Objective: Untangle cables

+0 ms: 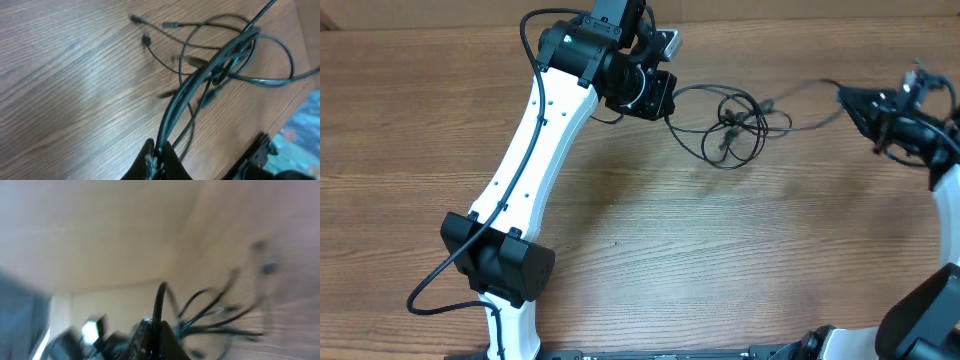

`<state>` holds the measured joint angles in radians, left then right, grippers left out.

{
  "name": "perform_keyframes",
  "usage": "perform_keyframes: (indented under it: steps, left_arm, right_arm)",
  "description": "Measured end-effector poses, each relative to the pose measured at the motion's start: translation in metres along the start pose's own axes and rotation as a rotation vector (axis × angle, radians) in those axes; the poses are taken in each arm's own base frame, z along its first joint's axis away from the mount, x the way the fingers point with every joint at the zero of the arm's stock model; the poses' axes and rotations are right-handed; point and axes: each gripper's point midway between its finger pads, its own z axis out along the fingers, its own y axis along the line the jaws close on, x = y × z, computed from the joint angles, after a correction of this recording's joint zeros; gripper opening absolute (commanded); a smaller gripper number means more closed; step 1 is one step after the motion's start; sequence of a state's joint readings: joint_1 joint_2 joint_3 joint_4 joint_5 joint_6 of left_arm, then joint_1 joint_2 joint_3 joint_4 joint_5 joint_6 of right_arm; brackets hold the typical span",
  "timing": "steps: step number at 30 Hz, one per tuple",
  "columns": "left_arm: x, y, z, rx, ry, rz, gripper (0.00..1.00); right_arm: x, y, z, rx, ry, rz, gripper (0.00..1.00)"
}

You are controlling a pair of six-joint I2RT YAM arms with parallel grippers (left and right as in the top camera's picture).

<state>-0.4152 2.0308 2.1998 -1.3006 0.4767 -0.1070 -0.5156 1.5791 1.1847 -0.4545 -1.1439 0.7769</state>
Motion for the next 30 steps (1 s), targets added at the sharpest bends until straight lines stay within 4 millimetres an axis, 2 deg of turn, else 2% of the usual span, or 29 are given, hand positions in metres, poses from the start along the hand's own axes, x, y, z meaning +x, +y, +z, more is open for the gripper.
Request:
perform_keyframes:
  steps: [1, 2, 3, 9, 13, 15, 19, 21, 24, 30]
  left_arm:
    - [0.001, 0.001, 0.000, -0.004, 0.004, 0.007, 0.04]
    - [0.002, 0.001, 0.000, -0.004, 0.009, 0.012, 0.04]
    - [0.004, 0.001, 0.000, -0.006, 0.014, 0.023, 0.04]
    - [0.004, 0.002, 0.000, -0.012, 0.018, 0.048, 0.04]
    - [0.004, 0.002, 0.000, -0.012, 0.017, 0.051, 0.04]
    - [0.004, 0.002, 0.000, -0.012, 0.017, 0.051, 0.04]
    - [0.003, 0.003, 0.000, -0.020, 0.010, 0.055, 0.04]
    - [-0.001, 0.003, 0.000, -0.021, -0.005, 0.062, 0.04]
    - [-0.008, 0.001, 0.000, -0.011, -0.033, 0.077, 0.04]
    - [-0.023, -0.021, -0.015, 0.068, -0.094, 0.111, 0.04]
  right_arm:
    - [-0.004, -0.011, -0.005, 0.041, -0.030, 0.024, 0.04]
    - [-0.011, -0.034, -0.014, 0.132, -0.089, 0.058, 0.04]
    - [-0.013, -0.041, -0.017, 0.163, -0.107, 0.063, 0.04]
    - [-0.030, -0.118, -0.058, 0.588, -0.309, 0.115, 0.04]
    - [-0.038, -0.145, -0.086, 0.791, -0.409, 0.118, 0.04]
    - [-0.039, -0.154, -0.097, 0.868, -0.440, 0.127, 0.08]
    - [-0.041, -0.162, -0.110, 0.943, -0.475, 0.119, 0.44]
    - [-0.042, -0.160, -0.108, 0.923, -0.452, 0.089, 0.59]
    - [-0.035, -0.151, -0.093, 0.846, -0.358, 0.023, 0.68]
    - [-0.004, -0.114, -0.049, 0.555, -0.117, -0.093, 0.69]
